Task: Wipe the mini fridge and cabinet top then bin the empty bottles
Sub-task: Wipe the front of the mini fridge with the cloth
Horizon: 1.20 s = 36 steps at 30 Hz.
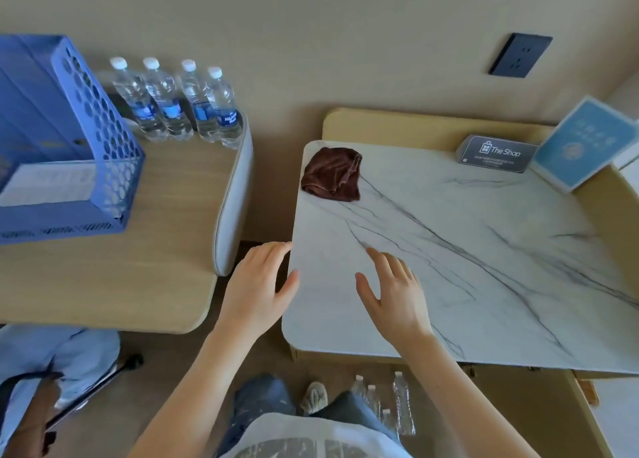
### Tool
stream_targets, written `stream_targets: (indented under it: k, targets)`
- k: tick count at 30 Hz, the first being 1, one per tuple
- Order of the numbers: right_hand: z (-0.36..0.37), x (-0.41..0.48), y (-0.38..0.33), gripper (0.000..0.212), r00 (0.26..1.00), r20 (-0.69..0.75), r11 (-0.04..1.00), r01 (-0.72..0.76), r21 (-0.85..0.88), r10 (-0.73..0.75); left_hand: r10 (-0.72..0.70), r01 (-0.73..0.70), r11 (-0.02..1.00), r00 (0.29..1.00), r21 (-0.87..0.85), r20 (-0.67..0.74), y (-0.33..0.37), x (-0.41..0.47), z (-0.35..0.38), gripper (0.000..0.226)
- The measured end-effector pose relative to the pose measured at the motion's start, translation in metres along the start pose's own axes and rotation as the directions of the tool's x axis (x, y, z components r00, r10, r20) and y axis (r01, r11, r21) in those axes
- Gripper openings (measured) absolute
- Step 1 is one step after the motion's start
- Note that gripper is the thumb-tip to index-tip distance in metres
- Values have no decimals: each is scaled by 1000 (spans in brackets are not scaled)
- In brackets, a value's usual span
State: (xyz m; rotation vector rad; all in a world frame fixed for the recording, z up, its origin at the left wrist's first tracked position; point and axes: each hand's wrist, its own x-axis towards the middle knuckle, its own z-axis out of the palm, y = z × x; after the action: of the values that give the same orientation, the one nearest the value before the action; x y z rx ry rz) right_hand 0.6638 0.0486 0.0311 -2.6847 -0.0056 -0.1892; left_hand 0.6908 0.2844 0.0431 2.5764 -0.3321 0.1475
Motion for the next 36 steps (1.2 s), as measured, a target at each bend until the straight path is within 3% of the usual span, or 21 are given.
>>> stream_targets:
  k: [7, 14, 20, 26, 30, 36]
  targets:
    - [37, 37, 0, 45, 999, 11, 999, -39, -27, 39, 50, -46, 999, 982, -29, 180, -37, 55, 19, 45]
    - [46, 131, -9, 46, 996, -65, 998, -58, 37, 60, 170, -170, 985, 972, -12, 163, -65, 153, 14, 51]
    - [63, 231, 1, 53, 992, -72, 992, -94, 88, 100, 192, -193, 981, 967, -11, 168, -82, 225, 20, 49]
    - [109, 299, 29, 72, 962, 86, 965, -254, -68, 260, 165, -164, 986, 967, -21, 197, -103, 263, 38, 44]
    - [136, 315, 40, 77, 942, 183, 955, -257, -147, 282, 134, -131, 991, 966, -27, 221, -113, 271, 47, 45]
    - [148, 311, 40, 83, 925, 153, 926, -312, -213, 347, 95, -87, 995, 960, -39, 263, -125, 271, 60, 47]
